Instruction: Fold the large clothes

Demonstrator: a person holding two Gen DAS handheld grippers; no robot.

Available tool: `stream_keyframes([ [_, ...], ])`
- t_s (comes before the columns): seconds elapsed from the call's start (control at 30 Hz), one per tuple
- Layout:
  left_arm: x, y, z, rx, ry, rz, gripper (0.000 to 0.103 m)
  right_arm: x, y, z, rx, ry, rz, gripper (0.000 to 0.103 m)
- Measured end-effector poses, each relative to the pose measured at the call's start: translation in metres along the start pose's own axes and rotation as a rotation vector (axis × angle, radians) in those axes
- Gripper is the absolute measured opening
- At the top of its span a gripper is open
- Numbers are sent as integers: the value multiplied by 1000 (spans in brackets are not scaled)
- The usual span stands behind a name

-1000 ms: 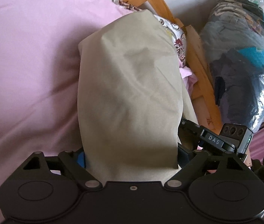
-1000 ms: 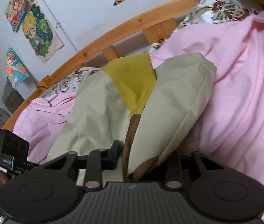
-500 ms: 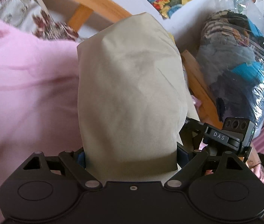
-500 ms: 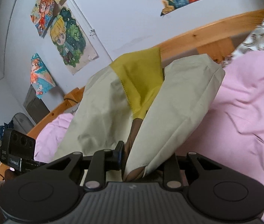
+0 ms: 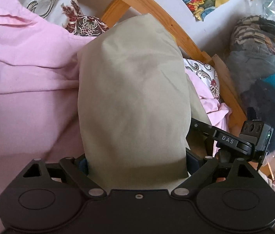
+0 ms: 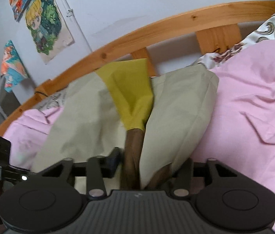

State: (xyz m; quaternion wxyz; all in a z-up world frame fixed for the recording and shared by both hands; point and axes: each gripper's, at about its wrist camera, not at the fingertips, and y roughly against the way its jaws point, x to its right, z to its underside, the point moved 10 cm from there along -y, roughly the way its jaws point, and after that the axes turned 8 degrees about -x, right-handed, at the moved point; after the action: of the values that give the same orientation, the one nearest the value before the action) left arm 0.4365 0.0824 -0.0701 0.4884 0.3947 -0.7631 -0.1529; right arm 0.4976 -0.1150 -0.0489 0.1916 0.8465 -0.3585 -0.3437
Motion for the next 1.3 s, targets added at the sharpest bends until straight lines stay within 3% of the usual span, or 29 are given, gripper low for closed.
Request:
stream_keyframes([
  [0.2,6,-1,-1,17,11,-69,101,7,10,5,10,19,68,80],
  [0.37,9,4,-1,43,41,-148,102,-2,17,6,18,113,182,99],
  [0.67,21,25,4,119,58,-302,102,-10,50,8,111,155,300,103],
  [1.03,84,80,-2,310,-52,-363,102,-43,102,4,220,198,272,103],
  [1.3,132,119,10,402,-135,-415,102,-72,156,0,335,201,251,103],
])
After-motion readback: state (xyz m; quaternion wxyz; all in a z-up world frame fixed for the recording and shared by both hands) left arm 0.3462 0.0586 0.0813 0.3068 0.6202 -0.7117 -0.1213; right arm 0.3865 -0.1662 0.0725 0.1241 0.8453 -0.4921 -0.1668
